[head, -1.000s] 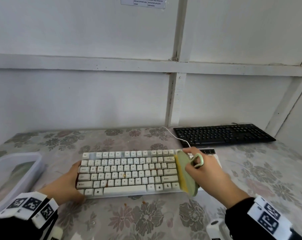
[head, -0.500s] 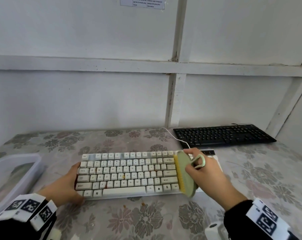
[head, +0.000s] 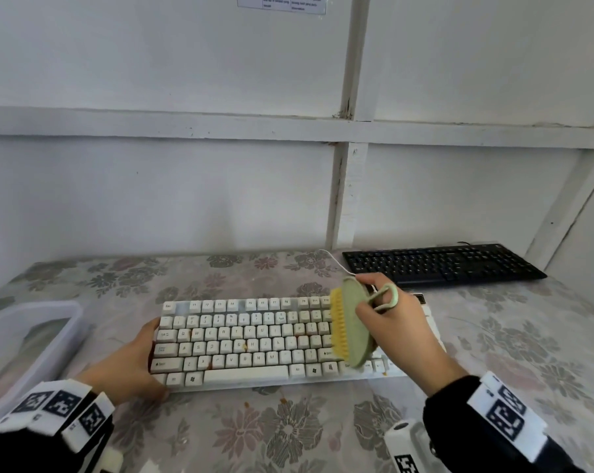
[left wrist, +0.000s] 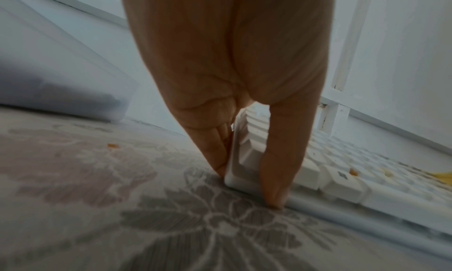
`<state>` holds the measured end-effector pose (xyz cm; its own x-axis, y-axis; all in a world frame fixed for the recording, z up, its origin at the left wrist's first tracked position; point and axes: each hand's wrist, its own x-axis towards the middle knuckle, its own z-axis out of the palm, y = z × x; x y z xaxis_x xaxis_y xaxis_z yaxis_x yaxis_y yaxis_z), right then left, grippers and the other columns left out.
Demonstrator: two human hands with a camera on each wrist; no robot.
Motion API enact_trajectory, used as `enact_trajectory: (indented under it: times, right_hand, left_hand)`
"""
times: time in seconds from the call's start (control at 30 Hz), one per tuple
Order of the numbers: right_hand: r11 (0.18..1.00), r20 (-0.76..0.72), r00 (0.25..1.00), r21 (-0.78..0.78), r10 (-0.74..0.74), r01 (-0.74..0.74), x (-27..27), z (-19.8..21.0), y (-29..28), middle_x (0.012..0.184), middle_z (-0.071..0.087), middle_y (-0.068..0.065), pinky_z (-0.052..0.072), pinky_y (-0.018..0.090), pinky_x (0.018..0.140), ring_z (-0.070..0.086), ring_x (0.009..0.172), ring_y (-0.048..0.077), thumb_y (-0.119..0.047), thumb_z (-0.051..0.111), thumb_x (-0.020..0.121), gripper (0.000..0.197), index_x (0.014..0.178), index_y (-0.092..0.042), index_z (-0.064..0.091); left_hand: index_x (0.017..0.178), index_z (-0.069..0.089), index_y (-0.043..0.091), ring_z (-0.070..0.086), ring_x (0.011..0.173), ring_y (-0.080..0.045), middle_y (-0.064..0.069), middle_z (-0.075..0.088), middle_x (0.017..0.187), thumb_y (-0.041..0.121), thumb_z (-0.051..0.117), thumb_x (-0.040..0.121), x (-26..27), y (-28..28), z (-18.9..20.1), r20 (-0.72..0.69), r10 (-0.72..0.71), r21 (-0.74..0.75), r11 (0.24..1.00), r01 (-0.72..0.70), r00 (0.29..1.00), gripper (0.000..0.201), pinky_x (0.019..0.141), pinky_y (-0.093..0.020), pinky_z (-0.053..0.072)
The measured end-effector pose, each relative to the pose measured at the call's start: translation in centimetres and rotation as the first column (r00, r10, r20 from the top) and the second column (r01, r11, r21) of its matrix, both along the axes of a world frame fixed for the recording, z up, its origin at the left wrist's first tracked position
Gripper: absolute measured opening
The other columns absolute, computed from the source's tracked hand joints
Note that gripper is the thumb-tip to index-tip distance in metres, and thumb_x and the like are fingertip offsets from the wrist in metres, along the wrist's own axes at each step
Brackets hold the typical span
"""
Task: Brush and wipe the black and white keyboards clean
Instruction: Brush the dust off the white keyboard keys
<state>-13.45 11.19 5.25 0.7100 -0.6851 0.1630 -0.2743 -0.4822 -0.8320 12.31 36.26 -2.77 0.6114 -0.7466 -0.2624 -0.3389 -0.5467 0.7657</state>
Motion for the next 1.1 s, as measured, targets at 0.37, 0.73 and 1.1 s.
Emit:
enact_trajectory:
  times: [0.37,0.73,1.1]
  right_hand:
    - [1.000,-0.020,1.000,-0.017,0.002,-0.003,-1.0,1.2,0.3,0.071,0.061,-0.001,0.037,0.014,0.038,0.048,0.043,0.002,-0.006,0.053,0.085,0.031,0.109,-0.025,0.060]
    - [0.998,-0.205,0.977,0.002,0.064,-0.065,-0.5,0.0,1.1,0.069,0.059,0.005,0.049,0.033,0.044,0.050,0.048,0.007,-0.008,0.051,0.085,0.023,0.102,-0.022,0.059]
    - [1.000,-0.020,1.000,-0.001,-0.023,0.023,0.6,0.9,0.5,0.079,0.065,0.004,0.052,0.025,0.044,0.059,0.055,0.013,-0.006,0.050,0.089,0.032,0.111,-0.028,0.055]
  left_hand:
    - [0.141,0.013,0.026,0.057,0.107,-0.013,0.004,0.057,0.116,0.023,0.074,0.030,0.1,0.2,0.0,0.012,0.008,0.016,1.000,-0.008,1.000,0.126,0.097,-0.036,0.047]
    - [0.143,0.012,0.025,0.056,0.106,-0.007,0.008,0.055,0.118,0.017,0.074,0.038,0.2,0.0,0.1,0.026,-0.011,0.030,0.999,0.011,1.000,0.122,0.084,-0.018,0.047]
    - [0.143,0.011,0.027,0.057,0.107,-0.009,0.007,0.056,0.118,0.018,0.075,0.036,0.4,0.1,0.0,0.021,-0.008,0.023,1.000,0.008,1.000,0.125,0.092,-0.027,0.049]
